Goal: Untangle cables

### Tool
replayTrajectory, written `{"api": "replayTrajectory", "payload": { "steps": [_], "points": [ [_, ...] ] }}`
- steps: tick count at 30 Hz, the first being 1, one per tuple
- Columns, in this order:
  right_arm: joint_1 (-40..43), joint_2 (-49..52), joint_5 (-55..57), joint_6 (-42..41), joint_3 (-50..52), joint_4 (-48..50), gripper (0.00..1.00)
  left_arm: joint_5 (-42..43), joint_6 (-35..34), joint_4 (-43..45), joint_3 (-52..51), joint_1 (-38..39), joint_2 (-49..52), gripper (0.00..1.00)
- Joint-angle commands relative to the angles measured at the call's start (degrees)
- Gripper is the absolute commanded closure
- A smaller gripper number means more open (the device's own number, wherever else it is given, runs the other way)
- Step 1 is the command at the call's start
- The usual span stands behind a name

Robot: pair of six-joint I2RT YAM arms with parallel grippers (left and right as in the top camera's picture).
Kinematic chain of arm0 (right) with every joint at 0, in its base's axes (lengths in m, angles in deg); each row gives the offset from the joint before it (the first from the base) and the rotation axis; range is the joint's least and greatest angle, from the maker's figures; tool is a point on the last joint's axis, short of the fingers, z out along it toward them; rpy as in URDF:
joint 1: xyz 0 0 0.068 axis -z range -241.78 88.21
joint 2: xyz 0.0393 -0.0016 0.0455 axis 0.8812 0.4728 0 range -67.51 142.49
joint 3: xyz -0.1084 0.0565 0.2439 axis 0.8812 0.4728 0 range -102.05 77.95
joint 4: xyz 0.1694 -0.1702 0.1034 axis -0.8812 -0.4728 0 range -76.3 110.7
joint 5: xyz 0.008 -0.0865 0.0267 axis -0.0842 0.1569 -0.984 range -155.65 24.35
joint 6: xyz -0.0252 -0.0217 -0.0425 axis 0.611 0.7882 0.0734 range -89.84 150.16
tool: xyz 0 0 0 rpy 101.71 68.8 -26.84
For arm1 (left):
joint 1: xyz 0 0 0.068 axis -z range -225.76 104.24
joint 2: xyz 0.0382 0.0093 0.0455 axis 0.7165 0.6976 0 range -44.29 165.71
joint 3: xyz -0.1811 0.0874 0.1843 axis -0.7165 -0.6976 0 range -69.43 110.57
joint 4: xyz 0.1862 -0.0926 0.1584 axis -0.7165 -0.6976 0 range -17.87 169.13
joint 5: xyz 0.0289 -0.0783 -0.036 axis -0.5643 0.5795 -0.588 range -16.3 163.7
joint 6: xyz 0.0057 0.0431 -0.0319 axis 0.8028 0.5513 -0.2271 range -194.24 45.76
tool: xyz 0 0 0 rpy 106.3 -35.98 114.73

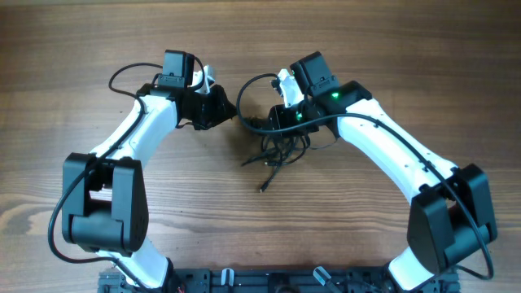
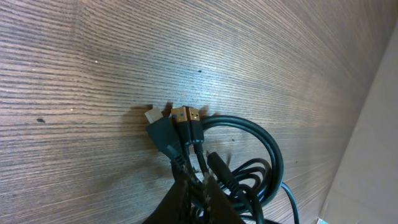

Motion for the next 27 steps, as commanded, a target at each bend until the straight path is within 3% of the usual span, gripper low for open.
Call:
{"api": "replayTrajectory", "payload": {
  "steps": [1,27],
  "points": [
    [-0.17,1.64,3.43,-0.35,-0.59,1.46,0.72,-0.59,0.5,-0.22,0.87,-0.42,0.68,0.9],
    [-0.46,1.68,2.95,-1.64,0.02,-2.27,0.72,-0.59,0.5,-0.2,0.87,-0.42,0.68,0.89]
  ]
}}
